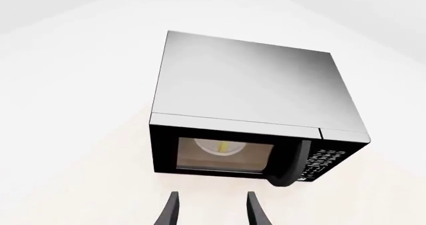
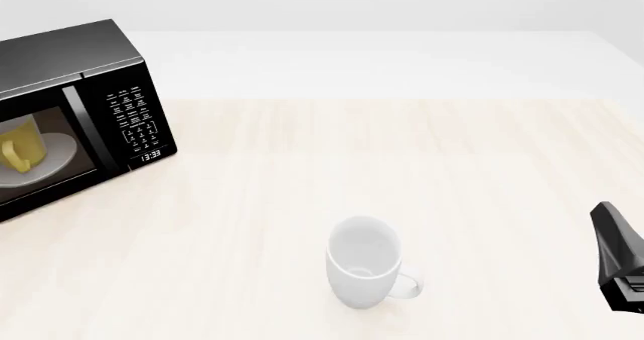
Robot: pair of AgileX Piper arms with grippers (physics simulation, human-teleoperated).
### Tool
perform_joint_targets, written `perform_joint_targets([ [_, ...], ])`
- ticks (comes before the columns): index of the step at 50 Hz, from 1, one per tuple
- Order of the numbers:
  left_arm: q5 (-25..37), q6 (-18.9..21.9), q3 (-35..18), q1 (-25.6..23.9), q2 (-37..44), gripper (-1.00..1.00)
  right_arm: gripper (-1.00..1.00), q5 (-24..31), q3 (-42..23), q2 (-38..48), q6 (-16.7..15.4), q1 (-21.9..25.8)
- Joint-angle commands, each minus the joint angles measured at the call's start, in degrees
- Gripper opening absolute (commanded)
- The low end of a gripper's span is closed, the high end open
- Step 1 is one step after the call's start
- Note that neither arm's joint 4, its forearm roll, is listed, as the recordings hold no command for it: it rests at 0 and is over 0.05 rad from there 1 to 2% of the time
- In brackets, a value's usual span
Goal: Put the yellow and white mug in the microwave and close it.
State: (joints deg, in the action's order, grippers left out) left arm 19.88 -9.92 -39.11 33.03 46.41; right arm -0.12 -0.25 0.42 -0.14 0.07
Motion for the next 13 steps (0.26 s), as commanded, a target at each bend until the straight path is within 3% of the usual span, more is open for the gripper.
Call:
perform_joint_targets([
  [1,5.26,-0.63,-1.24,-0.52,-4.93,1.0,1.0,0.0,0.0,0.0,0.0,0.0],
  [13,12.37,-1.08,-4.14,-1.53,-11.6,1.0,1.0,0.0,0.0,0.0,0.0,0.0],
])
